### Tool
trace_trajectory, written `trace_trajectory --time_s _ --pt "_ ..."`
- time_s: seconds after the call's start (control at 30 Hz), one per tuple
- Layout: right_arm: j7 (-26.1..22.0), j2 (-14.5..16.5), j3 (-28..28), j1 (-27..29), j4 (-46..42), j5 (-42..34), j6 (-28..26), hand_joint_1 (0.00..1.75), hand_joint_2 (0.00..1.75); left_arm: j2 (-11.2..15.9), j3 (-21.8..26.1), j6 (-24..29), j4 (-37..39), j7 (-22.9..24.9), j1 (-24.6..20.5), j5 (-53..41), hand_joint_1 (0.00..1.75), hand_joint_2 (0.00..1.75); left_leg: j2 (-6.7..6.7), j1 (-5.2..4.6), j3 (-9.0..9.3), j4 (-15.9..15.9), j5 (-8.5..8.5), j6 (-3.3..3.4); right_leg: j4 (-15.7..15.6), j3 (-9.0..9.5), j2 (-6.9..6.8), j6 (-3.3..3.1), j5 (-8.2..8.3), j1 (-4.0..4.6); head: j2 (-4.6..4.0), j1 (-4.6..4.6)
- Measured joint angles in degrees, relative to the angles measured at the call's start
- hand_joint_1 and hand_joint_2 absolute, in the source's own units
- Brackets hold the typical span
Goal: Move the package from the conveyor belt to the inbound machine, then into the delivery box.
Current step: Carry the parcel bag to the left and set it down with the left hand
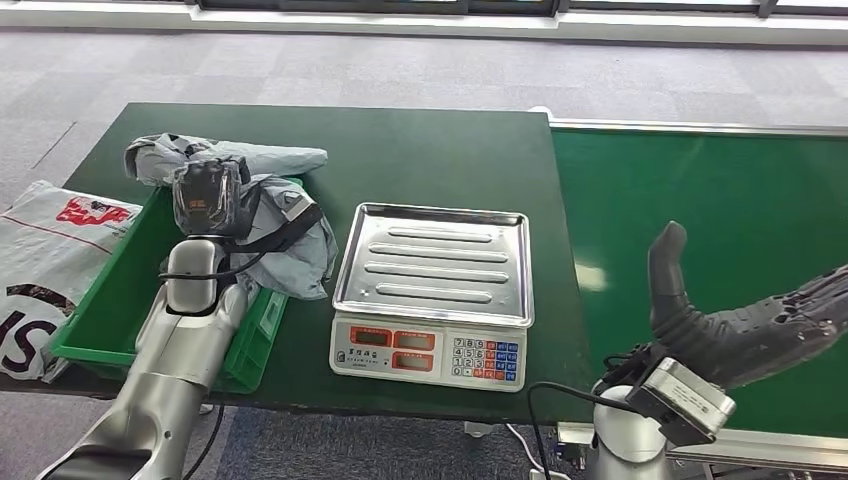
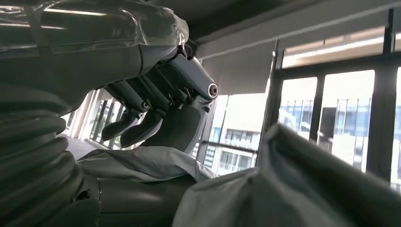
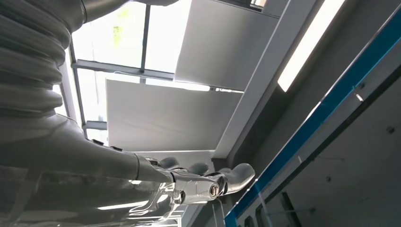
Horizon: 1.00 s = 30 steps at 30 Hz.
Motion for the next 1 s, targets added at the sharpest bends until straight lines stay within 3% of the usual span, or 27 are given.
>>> trace_trajectory --time_s 0.1,0.17,0.33,0.53,0.67,0.83,1.0 --pt "0.0 0.0 0.0 0.0 0.0 -0.2 0.0 0.0 1.75 0.0 0.0 -2.5 7.9 1.2 -3.6 -0.1 0.09 1.75 0.09 0.0 0.02 0.0 0.0 -0.01 0.0 -0.01 0.09 -0.02 0.02 0.0 0.01 -0.01" --pt "0.0 0.0 0.0 0.0 0.0 -0.2 0.0 0.0 1.75 -0.1 0.0 -2.8 12.4 2.2 -5.5 -0.1 0.0 1.75 0.11 0.01 0.03 0.0 0.0 -0.01 0.0 -0.02 0.11 -0.02 0.02 0.01 0.01 -0.01" --pt "0.0 0.0 0.0 -0.1 0.1 0.2 0.0 0.0 1.75 -0.1 0.0 0.0 19.5 3.2 -8.0 0.4 0.0 1.75 0.09 0.01 0.02 0.0 0.0 -0.01 0.0 -0.02 0.1 -0.03 0.02 0.02 -0.01 0.0" --pt "0.0 0.0 0.0 -0.1 0.1 0.5 0.0 0.0 1.75 -0.3 2.1 7.4 18.9 -0.3 -7.4 7.2 0.0 1.75 0.1 0.01 0.0 0.0 0.0 -0.01 0.0 -0.02 0.11 -0.03 0.01 0.02 0.0 -0.01" --pt "0.0 0.0 0.0 -0.1 0.4 0.4 0.0 0.0 1.75 -1.7 7.6 8.1 8.9 -10.4 -3.6 17.3 0.0 0.0 0.15 0.01 -0.01 0.0 -0.01 -0.01 0.0 -0.05 0.14 -0.03 0.01 0.01 -0.01 0.0" --pt "0.0 0.0 0.0 -0.1 0.7 0.0 0.0 0.0 1.75 -6.2 18.1 8.1 -4.6 -26.6 1.4 25.8 0.0 0.0 0.12 0.01 -0.05 0.0 -0.02 0.0 0.0 -0.06 0.13 -0.02 0.0 0.01 0.0 -0.01" --pt "0.0 0.0 0.0 0.1 0.9 0.3 0.0 0.0 1.75 -11.3 25.9 8.1 -14.3 -31.7 4.7 24.3 0.0 0.0 0.1 0.0 -0.07 0.0 -0.03 0.02 0.0 -0.07 0.11 -0.01 -0.01 0.01 -0.01 -0.01"
